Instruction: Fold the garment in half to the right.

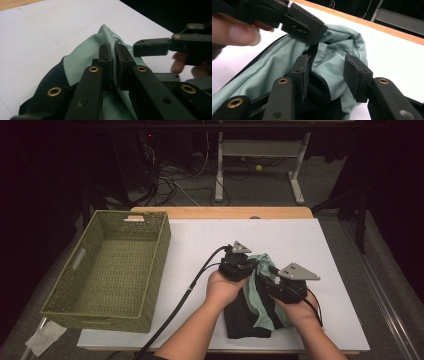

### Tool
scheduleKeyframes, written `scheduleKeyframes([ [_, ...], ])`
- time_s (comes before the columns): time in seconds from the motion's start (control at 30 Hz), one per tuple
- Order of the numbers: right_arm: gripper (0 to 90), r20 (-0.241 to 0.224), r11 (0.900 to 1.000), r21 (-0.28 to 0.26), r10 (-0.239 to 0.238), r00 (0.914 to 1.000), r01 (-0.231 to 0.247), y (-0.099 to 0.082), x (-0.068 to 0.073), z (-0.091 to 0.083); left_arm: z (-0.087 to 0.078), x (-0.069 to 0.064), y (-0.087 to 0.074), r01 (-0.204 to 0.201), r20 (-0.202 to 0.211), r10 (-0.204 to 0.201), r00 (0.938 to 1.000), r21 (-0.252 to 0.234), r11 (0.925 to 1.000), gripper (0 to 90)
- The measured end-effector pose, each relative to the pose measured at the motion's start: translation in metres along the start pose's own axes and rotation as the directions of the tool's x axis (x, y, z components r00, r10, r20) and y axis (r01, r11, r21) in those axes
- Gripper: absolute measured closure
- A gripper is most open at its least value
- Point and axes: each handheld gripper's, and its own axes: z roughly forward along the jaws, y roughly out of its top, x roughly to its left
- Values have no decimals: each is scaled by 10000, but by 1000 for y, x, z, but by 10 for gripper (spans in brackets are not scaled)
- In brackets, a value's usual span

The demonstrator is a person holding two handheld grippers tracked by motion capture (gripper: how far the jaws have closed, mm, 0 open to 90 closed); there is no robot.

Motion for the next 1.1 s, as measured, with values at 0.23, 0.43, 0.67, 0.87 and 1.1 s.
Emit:
scheduleKeyframes([
  [0.23,558,201,9999,-138,50,9998,-48,10,1,11,-8,-1,0,52,-81,-55,10000,-328,9994,812],
  [0.43,548,299,9998,42,189,9994,-191,11,0,20,-12,-2,0,-34,13,35,10000,-721,9974,817],
  [0.67,854,-318,9998,206,48,9995,-42,9,7,30,-12,2,-2,44,13,-43,10000,-659,9978,818],
  [0.87,875,-843,10000,-80,-27,9964,21,11,14,22,-10,2,-1,207,20,-206,9998,-768,9968,817],
  [1.1,875,-1545,9995,-230,-261,9876,228,8,26,21,-11,1,0,278,157,-266,9995,-834,9961,819],
])
